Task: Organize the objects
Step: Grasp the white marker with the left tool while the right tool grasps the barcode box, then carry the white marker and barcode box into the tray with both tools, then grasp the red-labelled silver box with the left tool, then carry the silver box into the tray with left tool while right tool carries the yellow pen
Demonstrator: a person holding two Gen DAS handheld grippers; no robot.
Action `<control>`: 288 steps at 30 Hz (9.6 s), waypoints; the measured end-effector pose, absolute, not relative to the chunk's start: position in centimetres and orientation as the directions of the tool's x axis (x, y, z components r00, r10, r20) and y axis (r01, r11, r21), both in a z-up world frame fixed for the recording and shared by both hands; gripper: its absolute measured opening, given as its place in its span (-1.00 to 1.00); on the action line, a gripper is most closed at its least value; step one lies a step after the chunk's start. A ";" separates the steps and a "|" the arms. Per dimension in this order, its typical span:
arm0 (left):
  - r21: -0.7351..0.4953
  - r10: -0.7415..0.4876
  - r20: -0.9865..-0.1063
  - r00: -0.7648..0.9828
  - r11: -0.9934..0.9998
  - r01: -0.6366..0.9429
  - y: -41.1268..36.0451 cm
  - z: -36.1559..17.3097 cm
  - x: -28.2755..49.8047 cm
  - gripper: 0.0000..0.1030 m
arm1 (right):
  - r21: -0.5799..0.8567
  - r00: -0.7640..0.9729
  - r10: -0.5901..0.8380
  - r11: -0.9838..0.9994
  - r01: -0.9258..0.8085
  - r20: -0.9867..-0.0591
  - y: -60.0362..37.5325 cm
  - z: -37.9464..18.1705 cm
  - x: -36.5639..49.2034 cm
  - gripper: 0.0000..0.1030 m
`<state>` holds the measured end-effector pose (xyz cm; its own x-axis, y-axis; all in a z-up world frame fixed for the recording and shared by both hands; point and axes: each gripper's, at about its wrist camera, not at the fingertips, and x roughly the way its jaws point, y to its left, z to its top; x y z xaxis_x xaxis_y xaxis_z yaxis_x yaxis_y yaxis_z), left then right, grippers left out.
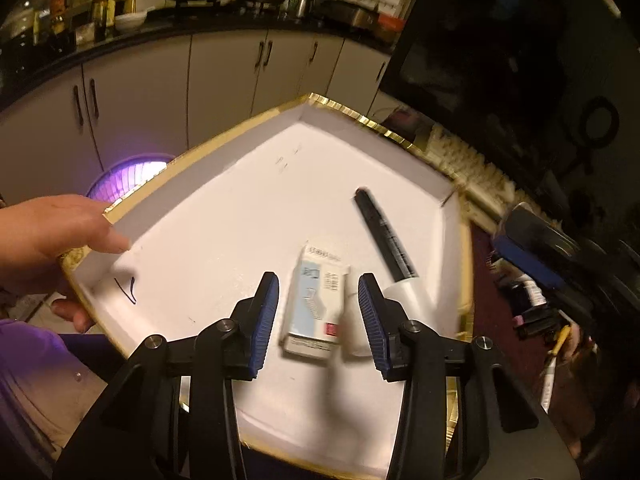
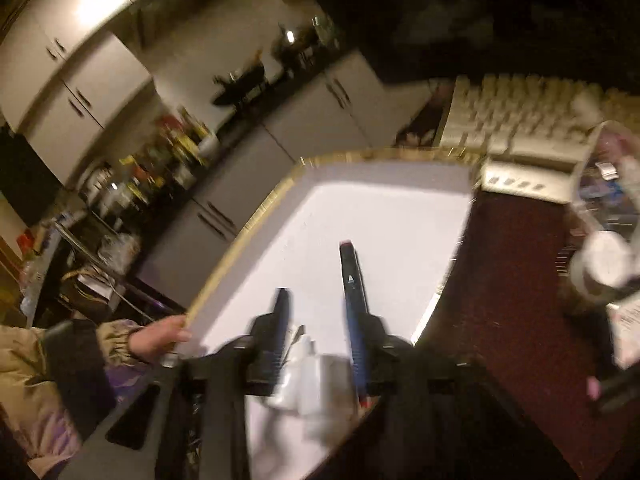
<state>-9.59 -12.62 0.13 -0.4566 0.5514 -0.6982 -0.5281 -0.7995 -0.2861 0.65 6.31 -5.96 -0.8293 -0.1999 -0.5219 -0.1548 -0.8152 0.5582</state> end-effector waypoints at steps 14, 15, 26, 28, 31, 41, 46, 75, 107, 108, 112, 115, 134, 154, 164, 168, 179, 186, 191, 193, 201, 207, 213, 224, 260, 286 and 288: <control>-0.387 0.782 -0.615 -0.097 -0.406 -0.828 -2.7 1.6 1.7 0.00 | 0.388 -0.804 0.102 -0.836 -0.389 -0.586 11.9 -5.7 19.1 -0.06; -0.393 0.778 -0.624 -0.064 -0.384 -0.835 -1.8 1.2 2.4 0.00 | 0.354 -0.795 0.157 -0.833 -0.426 -0.586 12.5 -5.5 20.2 -0.06; -0.310 0.728 -0.684 0.030 -0.254 -0.916 2.4 -0.3 9.1 0.00 | 0.209 -0.685 0.338 -0.784 -0.584 -0.646 16.0 -7.9 24.5 -0.05; -0.301 0.725 -0.688 0.031 -0.247 -0.921 2.6 -0.6 9.4 0.00 | 0.196 -0.672 0.346 -0.781 -0.593 -0.655 16.4 -8.4 24.4 -0.05; -0.284 0.710 -0.704 0.029 -0.244 -0.927 3.2 -1.1 9.8 0.00 | 0.187 -0.655 0.348 -0.776 -0.603 -0.671 17.1 -9.2 24.2 -0.05; -0.252 0.684 -0.728 0.041 -0.211 -0.944 4.8 -2.1 10.9 -0.03 | 0.139 -0.640 0.363 -0.791 -0.596 -0.678 17.4 -10.1 23.8 0.25; -0.240 0.687 -0.725 0.044 -0.192 -0.952 5.2 -2.2 11.3 -0.12 | 0.196 -0.655 0.341 -0.773 -0.604 -0.674 18.4 -10.3 24.4 0.25; -0.225 0.612 -0.787 0.080 -0.164 -0.960 6.3 -3.6 11.3 -0.77 | 0.281 -0.683 0.317 -0.738 -0.613 -0.658 18.9 -9.7 24.9 -0.07; -0.388 0.744 -0.587 -0.318 -0.604 -0.696 -12.9 3.6 -7.8 -0.77 | 0.574 -0.852 -0.176 -0.801 -0.167 -0.493 7.6 -5.7 6.4 -0.07; -0.386 0.728 -0.597 -0.337 -0.629 -0.675 -13.4 3.4 -8.6 -0.77 | 0.575 -0.851 -0.188 -0.803 -0.155 -0.491 7.1 -5.6 5.2 -0.07; -0.322 0.636 -0.650 -0.415 -0.726 -0.608 -14.3 2.4 -11.1 -0.77 | 0.526 -0.829 -0.159 -0.831 -0.182 -0.537 5.9 -5.5 0.5 -0.07; -0.253 0.556 -0.699 -0.450 -0.781 -0.572 -13.8 1.2 -12.5 -0.77 | 0.489 -0.798 -0.134 -0.845 -0.218 -0.587 5.4 -6.2 -2.6 -0.07; -0.168 0.430 -0.796 -0.426 -0.833 -0.527 -13.0 -2.2 -14.4 -0.76 | 0.288 -0.738 -0.080 -0.944 -0.159 -0.670 0.6 -9.0 -7.3 -0.06; -0.322 0.621 -0.644 -0.446 -0.750 -0.578 -15.1 2.1 -10.8 -0.25 | 0.465 -0.781 -0.187 -0.873 -0.146 -0.596 4.1 -6.5 -2.6 0.09; -0.274 0.833 -0.501 -0.234 -0.410 -0.870 -9.4 5.0 -0.6 0.02 | 0.368 -0.753 -0.116 -0.913 -0.175 -0.647 7.8 -5.9 10.8 0.09; -0.228 0.843 -0.531 -0.085 -0.239 -0.944 -5.9 4.3 3.2 0.04 | 0.398 -0.754 -0.064 -0.876 -0.271 -0.654 11.9 -6.2 16.3 0.09; -0.109 0.752 -0.636 0.174 0.135 -0.985 2.1 0.7 14.1 0.04 | 0.418 -0.731 0.037 -0.800 -0.430 -0.682 17.9 -7.8 22.3 0.09; -0.033 0.690 -0.698 0.190 0.234 -0.972 4.7 -1.0 17.4 0.04 | 0.415 -0.710 0.065 -0.772 -0.481 -0.701 19.1 -8.0 23.5 0.09; -0.063 0.695 -0.696 0.178 0.188 -0.980 4.9 -1.4 17.5 -0.08 | 0.417 -0.694 0.083 -0.747 -0.518 -0.715 20.1 -9.0 24.1 0.09; -0.067 0.699 -0.695 0.171 0.174 -0.982 4.6 -1.6 17.2 -0.32 | 0.425 -0.693 0.077 -0.740 -0.521 -0.716 20.3 -9.3 24.2 0.09; -0.122 0.682 -0.712 0.168 0.114 -0.986 4.4 -3.0 16.0 -0.32 | 0.458 -0.713 0.044 -0.738 -0.495 -0.700 20.0 -9.6 23.6 0.09; -0.257 0.728 -0.664 0.173 -0.005 -0.967 2.0 -2.6 12.5 -0.49 | 0.484 -0.731 0.027 -0.733 -0.478 -0.681 19.7 -9.7 23.1 0.09; -0.322 0.794 -0.603 0.074 -0.157 -0.934 -2.2 -0.8 7.6 -0.49 | 0.551 -0.754 -0.017 -0.693 -0.465 -0.657 19.2 -11.1 20.9 0.08; -0.366 0.807 -0.591 0.011 -0.256 -0.895 -3.2 -1.4 4.4 -0.49 | 0.530 -0.698 0.073 -0.596 -0.603 -0.712 19.5 -12.9 17.6 -0.53; -0.333 0.644 -0.606 -0.467 -0.738 -0.587 -13.0 4.1 -10.9 -0.48 | 0.602 -0.792 -0.281 -0.788 -0.132 -0.542 9.0 -5.9 1.5 -0.86; -0.150 0.392 -0.845 -0.364 -0.827 -0.542 -5.3 0.0 -19.1 -0.48 | 0.348 -0.706 -0.103 -0.913 -0.213 -0.701 6.3 -10.2 -6.2 -0.85; -0.136 0.384 -0.852 -0.357 -0.820 -0.556 -4.9 -0.1 -18.8 -0.47 | 0.368 -0.712 -0.117 -0.906 -0.209 -0.692 6.5 -10.2 -6.2 -0.85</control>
